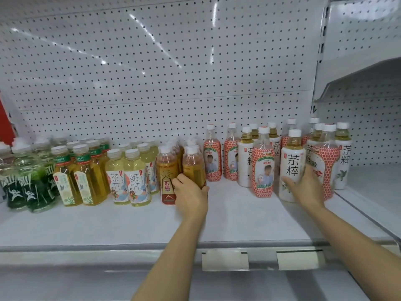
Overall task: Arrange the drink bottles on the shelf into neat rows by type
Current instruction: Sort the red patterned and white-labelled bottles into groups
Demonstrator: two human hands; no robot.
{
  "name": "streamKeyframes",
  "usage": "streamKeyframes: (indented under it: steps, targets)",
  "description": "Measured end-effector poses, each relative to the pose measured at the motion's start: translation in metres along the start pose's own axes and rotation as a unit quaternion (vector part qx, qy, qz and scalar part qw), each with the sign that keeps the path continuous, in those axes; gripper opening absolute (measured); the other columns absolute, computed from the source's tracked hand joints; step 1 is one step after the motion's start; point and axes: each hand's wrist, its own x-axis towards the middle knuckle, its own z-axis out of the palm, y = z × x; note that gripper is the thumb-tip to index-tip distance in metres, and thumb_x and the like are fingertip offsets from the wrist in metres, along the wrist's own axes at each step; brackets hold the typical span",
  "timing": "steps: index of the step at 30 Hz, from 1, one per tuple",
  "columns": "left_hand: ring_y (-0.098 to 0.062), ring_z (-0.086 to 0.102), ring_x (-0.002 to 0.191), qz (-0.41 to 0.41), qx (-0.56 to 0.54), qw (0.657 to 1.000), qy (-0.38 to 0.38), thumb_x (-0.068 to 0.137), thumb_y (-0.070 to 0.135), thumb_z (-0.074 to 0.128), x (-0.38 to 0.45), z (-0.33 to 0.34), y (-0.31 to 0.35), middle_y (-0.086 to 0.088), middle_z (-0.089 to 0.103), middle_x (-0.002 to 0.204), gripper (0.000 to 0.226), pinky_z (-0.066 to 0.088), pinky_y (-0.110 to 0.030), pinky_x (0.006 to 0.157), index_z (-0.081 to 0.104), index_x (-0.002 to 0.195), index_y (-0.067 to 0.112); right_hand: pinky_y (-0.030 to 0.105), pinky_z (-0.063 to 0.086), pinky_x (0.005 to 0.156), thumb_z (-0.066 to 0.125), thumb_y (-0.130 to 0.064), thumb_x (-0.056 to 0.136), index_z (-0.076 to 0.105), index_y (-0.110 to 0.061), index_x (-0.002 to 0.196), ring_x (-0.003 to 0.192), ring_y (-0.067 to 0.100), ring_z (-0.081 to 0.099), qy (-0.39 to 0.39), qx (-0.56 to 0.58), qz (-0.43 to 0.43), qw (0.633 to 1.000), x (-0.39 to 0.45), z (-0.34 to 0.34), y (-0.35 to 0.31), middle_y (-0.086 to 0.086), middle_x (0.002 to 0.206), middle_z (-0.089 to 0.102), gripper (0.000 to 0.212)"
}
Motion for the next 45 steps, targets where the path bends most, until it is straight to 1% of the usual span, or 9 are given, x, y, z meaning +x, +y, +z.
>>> streamKeyframes:
  steps: [5,17,22,26,30,34,39,42,45]
  targets:
    - [-0.031,0.050,0.116,-0.047,0.016,0.998,0.043,0.071,0.046,0.084,0.003,0.016,0.003,-0.013,0.047,0.126,0.080,0.052,-0.039,0.084,0.038,0.123,0.006,0.050,0.049,0.084,0.077,-0.020,0.077,0.035,-0.008,0.133,0.112,0.038,0.054,-0.011,-0.009,0.013,1.000,-0.006,0.004,0.003,0.018,0.125,0.055,0.071]
    - [-0.035,0.048,0.118,-0.085,0.030,0.989,0.114,0.071,0.043,0.084,0.006,0.038,0.013,-0.017,0.048,0.127,0.081,0.044,-0.041,0.096,0.039,0.125,0.002,0.045,0.048,0.088,0.078,-0.019,0.076,0.043,0.000,0.123,0.114,0.036,0.056,-0.083,0.000,0.008,0.996,0.010,0.004,0.011,0.018,0.125,0.058,0.061]
    - [-0.040,0.040,0.125,-0.146,-0.050,0.974,0.164,0.071,0.033,0.086,-0.010,0.039,0.024,-0.022,0.040,0.141,0.096,0.036,-0.048,0.104,0.031,0.142,0.001,0.046,0.051,0.089,0.079,-0.023,0.075,0.043,-0.003,0.121,0.112,0.035,0.057,-0.088,0.003,0.004,0.996,0.014,0.005,0.016,0.017,0.123,0.059,0.061]
    - [-0.033,0.041,0.124,-0.030,-0.110,0.969,0.220,0.075,0.025,0.083,-0.026,0.039,0.051,-0.018,0.045,0.136,0.081,0.033,-0.041,0.106,0.039,0.140,0.003,0.047,0.051,0.088,0.076,-0.024,0.078,0.042,-0.004,0.120,0.111,0.036,0.057,-0.084,-0.011,0.009,0.996,0.013,0.008,0.015,0.018,0.120,0.058,0.058]
    - [-0.024,0.041,0.125,0.090,-0.165,0.979,0.083,0.084,0.027,0.076,-0.040,0.052,0.097,-0.010,0.043,0.136,0.069,0.032,-0.025,0.099,0.040,0.139,0.005,0.046,0.051,0.088,0.073,-0.022,0.081,0.040,-0.005,0.125,0.111,0.035,0.057,-0.063,-0.012,0.021,0.998,0.009,0.011,0.013,0.016,0.121,0.057,0.058]
    - [-0.026,0.040,0.129,0.118,-0.189,0.973,-0.057,0.080,0.040,0.077,-0.043,0.079,0.135,-0.009,0.037,0.138,0.083,0.039,-0.034,0.104,0.032,0.142,0.007,0.044,0.052,0.086,0.076,-0.022,0.078,0.045,-0.008,0.121,0.107,0.032,0.059,-0.057,0.002,0.022,0.998,0.010,0.009,0.013,0.012,0.116,0.061,0.054]
    - [-0.024,0.045,0.124,0.109,-0.164,0.975,-0.104,0.077,0.042,0.079,-0.037,0.102,0.150,-0.007,0.043,0.135,0.087,0.042,-0.032,0.095,0.031,0.141,0.007,0.041,0.050,0.086,0.072,-0.017,0.081,0.039,-0.006,0.134,0.111,0.031,0.055,-0.018,-0.038,-0.043,0.998,0.004,0.000,0.010,0.013,0.122,0.056,0.063]
    - [-0.021,0.054,0.112,0.110,-0.175,0.972,-0.114,0.079,0.040,0.079,-0.033,0.106,0.144,-0.004,0.050,0.124,0.076,0.048,-0.030,0.085,0.036,0.134,0.009,0.042,0.041,0.102,0.068,-0.016,0.084,0.028,-0.003,0.146,0.132,0.032,0.039,0.032,-0.090,-0.141,0.985,-0.003,-0.008,0.004,0.016,0.143,0.042,0.075]
    - [-0.021,0.055,0.107,0.105,-0.176,0.973,-0.108,0.077,0.042,0.079,-0.029,0.097,0.130,-0.003,0.050,0.120,0.075,0.050,-0.033,0.081,0.037,0.130,0.010,0.047,0.033,0.110,0.065,-0.013,0.085,0.033,0.002,0.144,0.137,0.037,0.033,0.061,-0.115,-0.207,0.970,-0.002,-0.006,-0.003,0.020,0.148,0.036,0.069]
